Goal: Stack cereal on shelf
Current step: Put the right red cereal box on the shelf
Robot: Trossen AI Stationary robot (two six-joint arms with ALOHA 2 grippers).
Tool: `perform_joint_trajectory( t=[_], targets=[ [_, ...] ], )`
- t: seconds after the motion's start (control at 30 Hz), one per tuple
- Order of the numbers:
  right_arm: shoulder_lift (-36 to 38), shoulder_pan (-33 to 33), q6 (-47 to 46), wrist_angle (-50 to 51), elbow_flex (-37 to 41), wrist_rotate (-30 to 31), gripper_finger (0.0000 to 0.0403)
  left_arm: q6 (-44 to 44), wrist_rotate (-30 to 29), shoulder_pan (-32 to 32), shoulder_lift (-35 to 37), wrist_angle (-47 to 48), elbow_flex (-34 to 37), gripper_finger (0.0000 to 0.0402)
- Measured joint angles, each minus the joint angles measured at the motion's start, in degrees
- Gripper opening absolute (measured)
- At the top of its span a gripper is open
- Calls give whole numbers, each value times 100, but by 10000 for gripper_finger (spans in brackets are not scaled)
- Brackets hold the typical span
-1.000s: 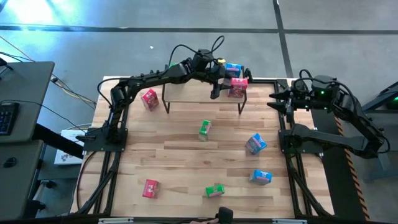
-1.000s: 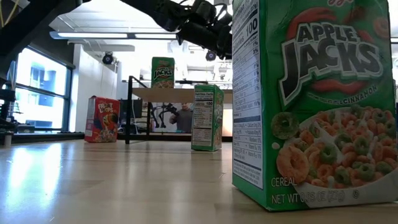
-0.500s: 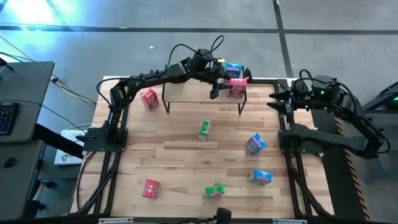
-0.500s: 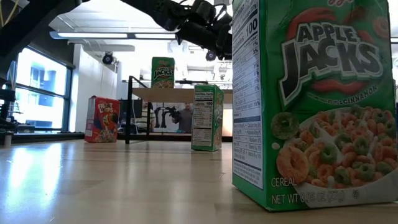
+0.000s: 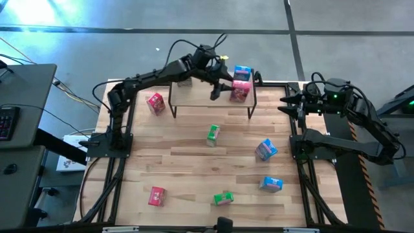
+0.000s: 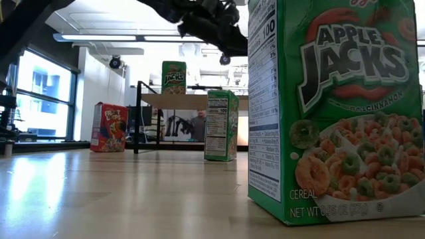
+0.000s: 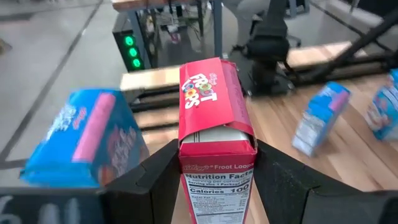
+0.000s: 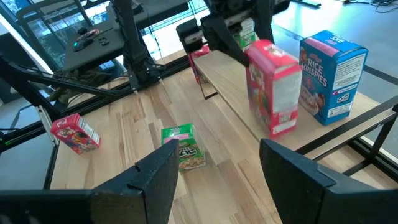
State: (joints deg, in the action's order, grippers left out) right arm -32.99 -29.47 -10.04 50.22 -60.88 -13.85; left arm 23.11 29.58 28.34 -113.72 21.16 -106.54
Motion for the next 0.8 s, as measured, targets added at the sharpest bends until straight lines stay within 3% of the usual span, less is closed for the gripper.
perform_joint_trajectory(
  t=[0.4,0.8],
  targets=[
    [0,0,0,13,0,0,216,604,-10,455,764,1353,-2,177],
    [0,0,0,13,0,0,216,567,267,1185,964,1740,-2,177]
  ],
)
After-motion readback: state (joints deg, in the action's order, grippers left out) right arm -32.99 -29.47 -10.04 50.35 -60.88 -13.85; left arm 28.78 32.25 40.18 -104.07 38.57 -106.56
